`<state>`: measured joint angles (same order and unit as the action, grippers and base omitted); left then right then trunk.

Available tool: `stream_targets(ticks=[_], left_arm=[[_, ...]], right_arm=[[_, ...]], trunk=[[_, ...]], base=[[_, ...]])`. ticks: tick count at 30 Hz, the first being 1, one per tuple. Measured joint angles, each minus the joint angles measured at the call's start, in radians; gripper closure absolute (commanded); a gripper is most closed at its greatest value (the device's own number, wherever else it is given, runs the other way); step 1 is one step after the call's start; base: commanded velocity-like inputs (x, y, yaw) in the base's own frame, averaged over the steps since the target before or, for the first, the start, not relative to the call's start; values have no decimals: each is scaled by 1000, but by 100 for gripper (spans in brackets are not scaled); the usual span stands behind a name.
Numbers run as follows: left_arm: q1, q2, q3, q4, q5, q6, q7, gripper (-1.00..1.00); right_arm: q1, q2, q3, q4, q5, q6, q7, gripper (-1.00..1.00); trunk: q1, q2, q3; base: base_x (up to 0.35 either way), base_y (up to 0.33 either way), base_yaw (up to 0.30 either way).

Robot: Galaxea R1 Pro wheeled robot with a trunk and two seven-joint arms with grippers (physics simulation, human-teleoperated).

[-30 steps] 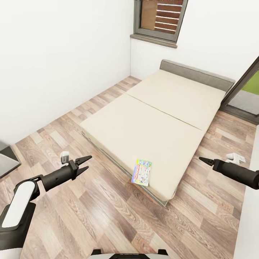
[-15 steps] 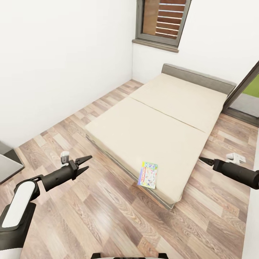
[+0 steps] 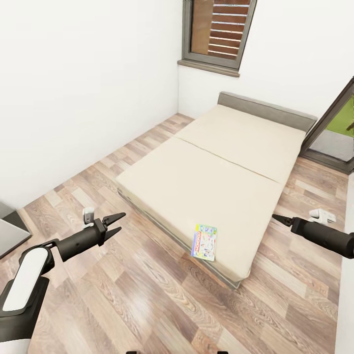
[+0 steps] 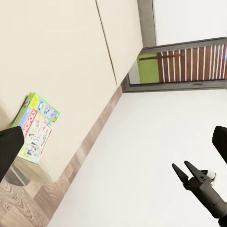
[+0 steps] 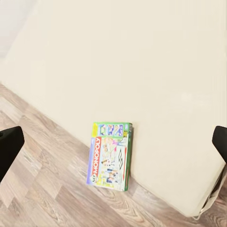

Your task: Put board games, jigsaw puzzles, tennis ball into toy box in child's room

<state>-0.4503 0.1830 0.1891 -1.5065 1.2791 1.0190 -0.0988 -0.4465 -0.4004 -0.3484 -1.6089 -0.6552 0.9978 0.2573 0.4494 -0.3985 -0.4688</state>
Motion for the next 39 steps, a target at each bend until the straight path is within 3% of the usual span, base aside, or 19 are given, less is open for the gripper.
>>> stream_targets(ticks=[18, 39], left_arm=[[0, 5, -11, 0, -2, 1, 0, -100], [0, 10, -38, 0, -3, 2, 0, -100]], right_arm=[[-2, 0, 0, 0, 0, 0, 0, -100], [-2, 0, -1, 0, 0, -1, -1, -100]], trunk=[[0, 0, 29], [-1, 0, 63]], base=[[30, 20, -66], [274, 92, -67]])
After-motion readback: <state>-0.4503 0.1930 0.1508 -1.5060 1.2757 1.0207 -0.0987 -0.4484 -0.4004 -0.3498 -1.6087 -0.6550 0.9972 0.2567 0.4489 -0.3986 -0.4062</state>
